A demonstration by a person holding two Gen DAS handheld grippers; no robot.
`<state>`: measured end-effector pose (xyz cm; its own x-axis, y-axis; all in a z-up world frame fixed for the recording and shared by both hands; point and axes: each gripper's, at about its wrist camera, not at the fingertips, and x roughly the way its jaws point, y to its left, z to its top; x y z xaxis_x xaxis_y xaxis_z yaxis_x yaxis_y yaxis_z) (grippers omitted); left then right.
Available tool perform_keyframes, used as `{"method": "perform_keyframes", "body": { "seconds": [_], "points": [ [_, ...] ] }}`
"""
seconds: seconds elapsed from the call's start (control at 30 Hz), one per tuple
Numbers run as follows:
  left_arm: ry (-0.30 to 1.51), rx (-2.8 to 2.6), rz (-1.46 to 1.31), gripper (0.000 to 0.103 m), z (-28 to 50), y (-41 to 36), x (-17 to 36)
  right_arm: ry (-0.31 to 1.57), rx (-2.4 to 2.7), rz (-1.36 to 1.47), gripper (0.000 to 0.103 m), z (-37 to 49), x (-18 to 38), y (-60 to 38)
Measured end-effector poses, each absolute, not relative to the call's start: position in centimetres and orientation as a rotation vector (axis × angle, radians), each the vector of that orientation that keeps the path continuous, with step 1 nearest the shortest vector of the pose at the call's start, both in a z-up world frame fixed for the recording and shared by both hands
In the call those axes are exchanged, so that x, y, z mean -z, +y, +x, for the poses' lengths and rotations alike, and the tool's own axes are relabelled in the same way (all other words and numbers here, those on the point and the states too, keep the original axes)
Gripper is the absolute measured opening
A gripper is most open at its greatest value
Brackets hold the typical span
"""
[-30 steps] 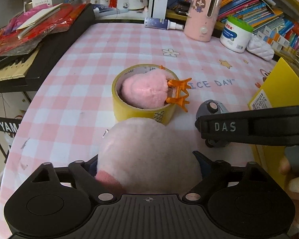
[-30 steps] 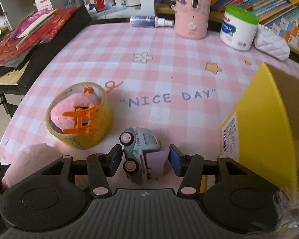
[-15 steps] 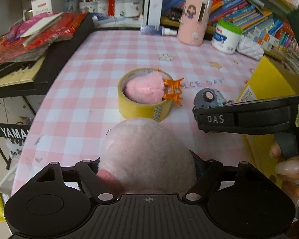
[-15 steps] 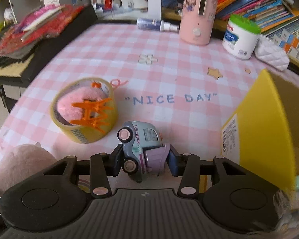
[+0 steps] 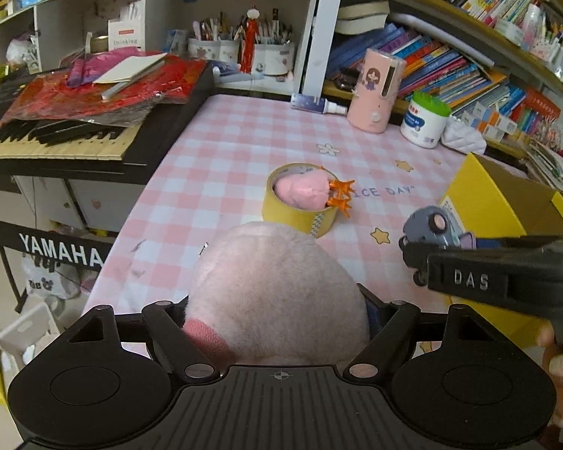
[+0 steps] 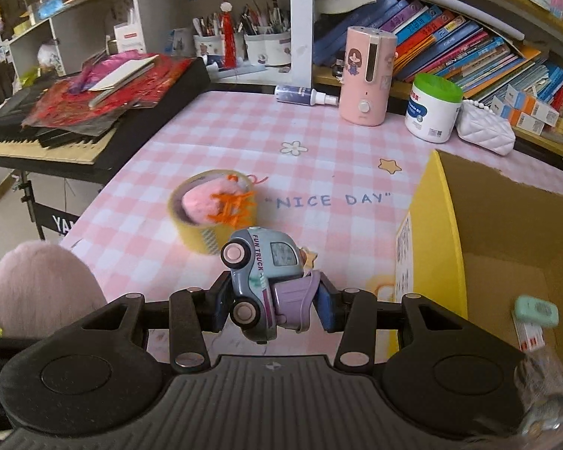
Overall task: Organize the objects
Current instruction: 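Carry the plush pig and toy truck with both tools over the yellow box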
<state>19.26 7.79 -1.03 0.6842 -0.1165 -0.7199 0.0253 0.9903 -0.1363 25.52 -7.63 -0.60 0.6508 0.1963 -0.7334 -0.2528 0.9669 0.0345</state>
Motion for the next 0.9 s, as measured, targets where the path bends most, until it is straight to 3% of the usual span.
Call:
{"method": "perform_keyframes", "body": {
  "seconds": [0.9],
  "points": [
    [0.764,0.160,-0.132,0.079,5.7,9.7,-0.1,0.802,-0.168,-0.007,0.042,9.3,0.1,-7.5]
  ]
}}
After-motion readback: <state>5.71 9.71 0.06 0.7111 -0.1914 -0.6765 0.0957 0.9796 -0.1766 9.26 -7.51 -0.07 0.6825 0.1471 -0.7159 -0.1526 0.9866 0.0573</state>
